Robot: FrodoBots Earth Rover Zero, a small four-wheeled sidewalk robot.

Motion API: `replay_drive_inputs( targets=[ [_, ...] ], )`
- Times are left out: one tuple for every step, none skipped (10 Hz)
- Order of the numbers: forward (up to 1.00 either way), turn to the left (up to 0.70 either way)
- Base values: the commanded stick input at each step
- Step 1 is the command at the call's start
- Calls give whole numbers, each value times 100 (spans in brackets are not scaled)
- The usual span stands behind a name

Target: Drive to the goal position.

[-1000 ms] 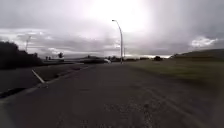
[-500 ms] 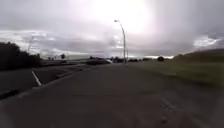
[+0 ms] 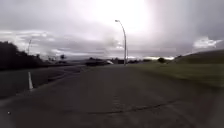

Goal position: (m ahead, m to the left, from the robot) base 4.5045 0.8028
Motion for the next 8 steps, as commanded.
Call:
replay_drive_inputs(
  targets=[
    [100, 0],
    [100, 0],
    [100, 0],
    [100, 0],
    [100, -15],
    [100, -33],
    [100, -30],
    [100, -12]
  ],
)
